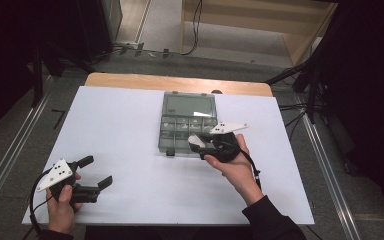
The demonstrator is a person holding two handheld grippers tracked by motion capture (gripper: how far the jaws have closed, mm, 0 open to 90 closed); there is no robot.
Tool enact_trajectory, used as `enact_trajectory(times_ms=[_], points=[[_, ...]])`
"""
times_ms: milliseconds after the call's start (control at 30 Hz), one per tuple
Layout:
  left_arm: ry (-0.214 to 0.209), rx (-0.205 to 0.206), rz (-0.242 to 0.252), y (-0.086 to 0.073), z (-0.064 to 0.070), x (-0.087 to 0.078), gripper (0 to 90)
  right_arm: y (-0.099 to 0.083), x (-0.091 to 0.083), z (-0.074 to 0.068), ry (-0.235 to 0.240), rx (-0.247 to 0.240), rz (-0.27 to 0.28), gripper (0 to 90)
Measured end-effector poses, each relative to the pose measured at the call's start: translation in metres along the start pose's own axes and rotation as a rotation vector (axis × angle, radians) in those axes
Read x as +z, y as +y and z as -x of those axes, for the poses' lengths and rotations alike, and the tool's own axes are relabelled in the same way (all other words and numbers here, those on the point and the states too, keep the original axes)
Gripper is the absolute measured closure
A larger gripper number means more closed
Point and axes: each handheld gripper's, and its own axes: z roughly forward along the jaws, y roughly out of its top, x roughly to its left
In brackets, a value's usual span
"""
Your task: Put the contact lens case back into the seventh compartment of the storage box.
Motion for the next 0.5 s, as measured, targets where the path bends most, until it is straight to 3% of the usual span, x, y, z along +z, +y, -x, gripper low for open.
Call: enact_trajectory(times_ms=[500], points=[[-0.001, 0.0, 0.001, 0.0001, 0.0001, 0.0, 0.0, 0.005, 0.0064, 0.0106, -0.024, 0.014, 0.002, 47.0]])
